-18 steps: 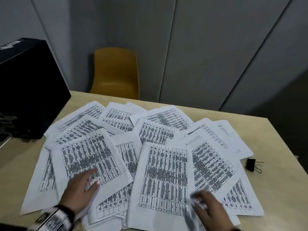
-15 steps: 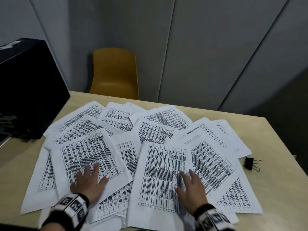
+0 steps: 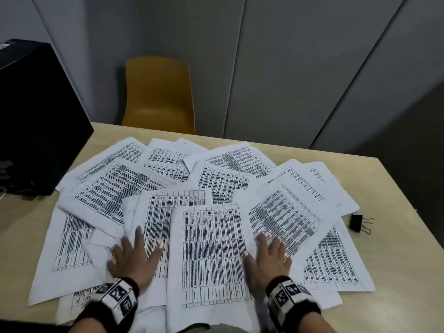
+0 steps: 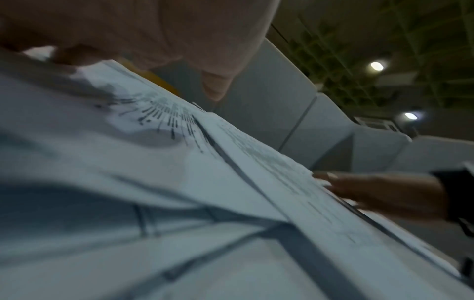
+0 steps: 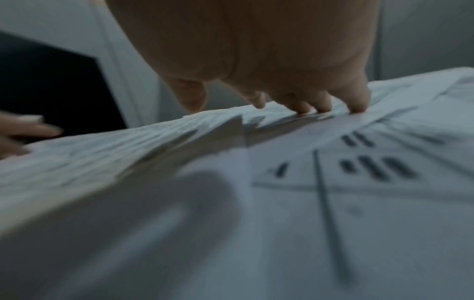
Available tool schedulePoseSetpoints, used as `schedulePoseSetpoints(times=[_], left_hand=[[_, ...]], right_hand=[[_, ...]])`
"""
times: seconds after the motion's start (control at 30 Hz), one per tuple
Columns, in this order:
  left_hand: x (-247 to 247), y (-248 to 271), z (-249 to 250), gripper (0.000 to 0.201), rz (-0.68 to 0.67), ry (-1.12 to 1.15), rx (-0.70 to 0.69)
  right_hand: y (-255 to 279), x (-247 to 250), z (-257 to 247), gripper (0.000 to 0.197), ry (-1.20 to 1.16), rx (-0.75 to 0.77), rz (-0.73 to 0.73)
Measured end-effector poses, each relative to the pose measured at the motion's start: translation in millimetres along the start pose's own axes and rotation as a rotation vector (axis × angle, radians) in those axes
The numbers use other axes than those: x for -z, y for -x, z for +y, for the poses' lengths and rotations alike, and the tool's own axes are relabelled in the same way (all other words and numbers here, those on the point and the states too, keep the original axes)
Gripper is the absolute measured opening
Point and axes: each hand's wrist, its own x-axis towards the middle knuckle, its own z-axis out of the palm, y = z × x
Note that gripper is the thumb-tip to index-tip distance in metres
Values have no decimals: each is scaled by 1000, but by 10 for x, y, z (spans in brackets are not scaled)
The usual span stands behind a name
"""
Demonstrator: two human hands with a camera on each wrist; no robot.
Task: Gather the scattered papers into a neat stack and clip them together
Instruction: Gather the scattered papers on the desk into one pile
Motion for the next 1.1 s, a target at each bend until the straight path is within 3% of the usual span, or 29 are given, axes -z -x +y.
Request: schedulePoseSetpoints(times=[0.1, 0.2, 0.27, 0.3, 0.4, 0.5, 0.6, 0.67, 0.8, 0.93, 1.03, 1.1], left_hand=[[-62, 4, 74, 81, -63, -22, -61], [-7, 7, 60, 87, 78, 11, -105], [78, 18, 47, 91, 163, 64, -96], [103, 16, 45, 93, 179, 122, -83], [146, 19, 55, 99, 153, 498, -41], [142, 7, 55, 88, 67, 718, 59], [72, -63, 2, 49, -16, 755, 75], [32, -100, -53, 34, -19, 759, 87], [77, -152, -192, 23, 70, 761, 104], [194, -219, -355, 25, 134, 776, 161], [233, -230, -398, 26, 139, 801, 160], [229, -202, -386, 27, 114, 842, 165]], right_hand=[[55, -122, -176, 109, 39, 185, -44], [116, -143, -225, 100, -54, 261, 17], [83, -68, -139, 75, -181, 131, 238], [33, -13, -62, 72, -211, -11, 317], [-59, 203, 75, 89, -354, -352, 282], [-154, 347, 71, 93, -572, -386, 284], [-290, 353, 102, 95, -812, -440, 286], [-332, 335, 113, 86, -890, -473, 281], [-409, 393, 212, 26, -778, -395, 292], [-371, 564, 378, 18, -705, -358, 408], [-329, 541, 385, 20, -608, -312, 284], [-318, 473, 312, 38, -597, -291, 234]])
